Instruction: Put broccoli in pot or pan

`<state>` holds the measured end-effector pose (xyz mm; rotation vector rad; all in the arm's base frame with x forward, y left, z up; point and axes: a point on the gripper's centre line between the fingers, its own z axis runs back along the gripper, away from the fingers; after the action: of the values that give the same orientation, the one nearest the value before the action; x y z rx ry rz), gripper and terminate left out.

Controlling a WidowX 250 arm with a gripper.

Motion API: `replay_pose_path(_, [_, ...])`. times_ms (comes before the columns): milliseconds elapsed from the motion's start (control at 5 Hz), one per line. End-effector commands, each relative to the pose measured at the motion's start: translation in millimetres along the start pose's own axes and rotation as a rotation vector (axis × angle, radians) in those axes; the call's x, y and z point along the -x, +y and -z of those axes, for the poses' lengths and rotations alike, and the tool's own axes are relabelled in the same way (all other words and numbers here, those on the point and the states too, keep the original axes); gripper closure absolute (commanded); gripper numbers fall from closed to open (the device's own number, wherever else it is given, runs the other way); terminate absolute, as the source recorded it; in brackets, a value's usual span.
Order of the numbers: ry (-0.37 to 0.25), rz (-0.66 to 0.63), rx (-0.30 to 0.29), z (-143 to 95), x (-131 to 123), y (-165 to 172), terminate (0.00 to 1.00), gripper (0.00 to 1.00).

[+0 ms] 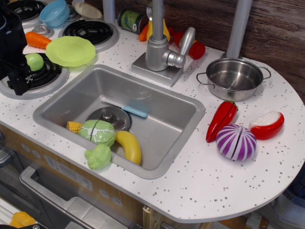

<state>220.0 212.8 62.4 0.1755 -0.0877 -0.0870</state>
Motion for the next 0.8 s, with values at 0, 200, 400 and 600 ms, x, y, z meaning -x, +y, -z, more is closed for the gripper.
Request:
replay_pose_path(0, [0.0, 0.0, 0.0, 0.0, 0.0, 0.0, 0.0, 0.0])
replay_pose_path(200, [0.024, -0.025, 0.006, -26.2, -14.7, -39.8, 0.0, 0.0])
replay_pose_path(400, [0.041, -0.039, 0.003, -55.9, -28.3, -76.6, 0.0, 0.0])
replay_pose_path(600, [0.045, -0.077, -0.014, -78.3, -39.2, -122.7, 0.0, 0.0])
